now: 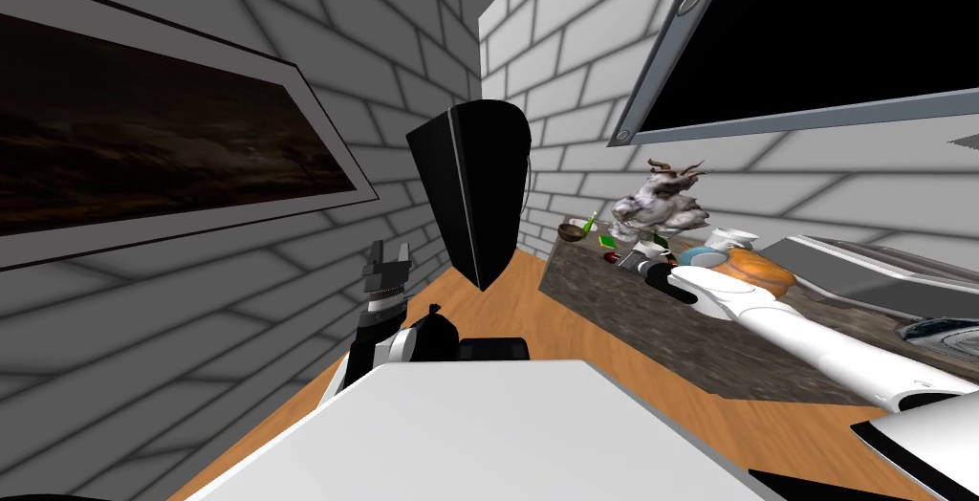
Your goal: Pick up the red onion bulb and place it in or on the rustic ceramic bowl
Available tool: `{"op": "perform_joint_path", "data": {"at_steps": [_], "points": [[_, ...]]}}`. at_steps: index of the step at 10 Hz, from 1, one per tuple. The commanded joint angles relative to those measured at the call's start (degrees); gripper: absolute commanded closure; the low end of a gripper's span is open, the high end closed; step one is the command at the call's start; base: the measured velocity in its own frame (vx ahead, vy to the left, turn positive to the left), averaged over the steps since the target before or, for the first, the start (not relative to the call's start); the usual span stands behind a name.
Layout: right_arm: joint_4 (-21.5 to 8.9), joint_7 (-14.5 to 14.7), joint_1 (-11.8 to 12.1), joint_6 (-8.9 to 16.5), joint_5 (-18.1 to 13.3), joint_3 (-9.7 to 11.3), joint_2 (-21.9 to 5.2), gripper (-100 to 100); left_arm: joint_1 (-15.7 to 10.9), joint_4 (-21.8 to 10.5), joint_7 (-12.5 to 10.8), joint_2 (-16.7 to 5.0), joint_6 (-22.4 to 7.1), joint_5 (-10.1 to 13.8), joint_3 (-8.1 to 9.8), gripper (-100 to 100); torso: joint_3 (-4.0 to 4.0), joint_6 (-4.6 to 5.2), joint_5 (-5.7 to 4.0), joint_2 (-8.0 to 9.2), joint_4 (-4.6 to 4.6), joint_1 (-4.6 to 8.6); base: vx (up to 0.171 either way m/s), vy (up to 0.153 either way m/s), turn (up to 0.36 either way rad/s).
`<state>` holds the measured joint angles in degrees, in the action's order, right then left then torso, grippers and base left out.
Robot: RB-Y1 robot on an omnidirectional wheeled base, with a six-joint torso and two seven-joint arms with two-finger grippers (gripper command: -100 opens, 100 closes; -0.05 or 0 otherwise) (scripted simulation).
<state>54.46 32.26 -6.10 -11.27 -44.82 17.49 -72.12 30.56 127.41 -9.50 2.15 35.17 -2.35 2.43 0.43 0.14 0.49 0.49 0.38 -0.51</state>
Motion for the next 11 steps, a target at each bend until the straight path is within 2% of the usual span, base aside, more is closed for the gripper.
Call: {"op": "perform_joint_path", "data": {"at_steps": [1,11], "points": [[-0.3,-0.4,-1.2,0.7,-0.3,-1.6,0.2,100,0.0,0.0,0.0,0.0,0.0,0.0,0.0,0,0.0,0.0,0.0,0.0,0.0,0.0,0.013,-0.002,0.012],[-0.2,-0.9,-1.8,1.2,-0.5,-2.4,0.1,100,0.0,0.0,0.0,0.0,0.0,0.0,0.0,0,-0.01,0.03,-0.01,-0.02,0.0,-0.06,0.016,0.008,0.001]]}}
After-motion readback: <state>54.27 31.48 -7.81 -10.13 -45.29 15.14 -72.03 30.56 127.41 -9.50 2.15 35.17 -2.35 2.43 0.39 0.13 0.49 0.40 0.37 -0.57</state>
